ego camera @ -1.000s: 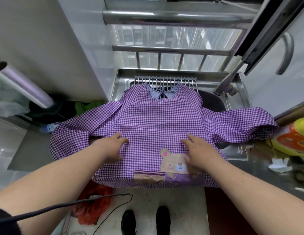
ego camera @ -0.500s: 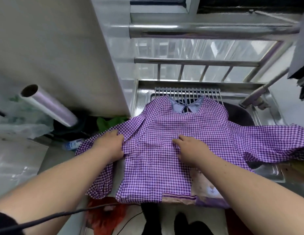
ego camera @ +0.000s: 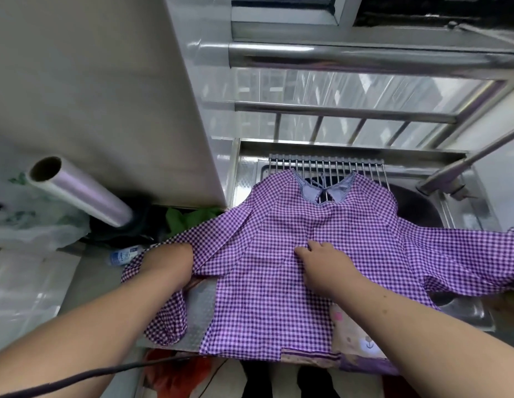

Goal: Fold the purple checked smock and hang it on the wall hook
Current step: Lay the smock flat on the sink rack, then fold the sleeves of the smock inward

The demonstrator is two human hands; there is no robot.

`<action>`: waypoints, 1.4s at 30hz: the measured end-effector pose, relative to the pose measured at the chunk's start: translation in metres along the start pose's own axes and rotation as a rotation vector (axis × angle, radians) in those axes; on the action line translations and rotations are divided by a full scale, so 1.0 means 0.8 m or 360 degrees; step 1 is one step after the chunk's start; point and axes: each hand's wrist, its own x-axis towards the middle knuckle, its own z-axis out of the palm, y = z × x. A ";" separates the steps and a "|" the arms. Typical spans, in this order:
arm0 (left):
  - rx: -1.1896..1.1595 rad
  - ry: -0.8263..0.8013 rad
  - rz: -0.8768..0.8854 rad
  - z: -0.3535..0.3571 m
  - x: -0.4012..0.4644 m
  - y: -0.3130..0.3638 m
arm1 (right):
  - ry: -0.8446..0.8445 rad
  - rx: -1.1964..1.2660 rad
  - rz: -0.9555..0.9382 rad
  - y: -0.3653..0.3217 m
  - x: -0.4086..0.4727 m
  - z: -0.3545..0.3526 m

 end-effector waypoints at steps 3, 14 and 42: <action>-0.0022 -0.0108 0.0013 -0.014 0.006 -0.004 | -0.0016 0.0010 -0.0011 0.005 0.001 0.001; 0.0319 -0.0647 -0.0139 0.004 0.002 -0.018 | -0.0090 0.0030 -0.0019 0.008 0.003 -0.002; -0.2133 -0.0904 0.0359 -0.141 -0.015 0.095 | -0.0043 0.1606 -0.0425 -0.027 -0.055 -0.080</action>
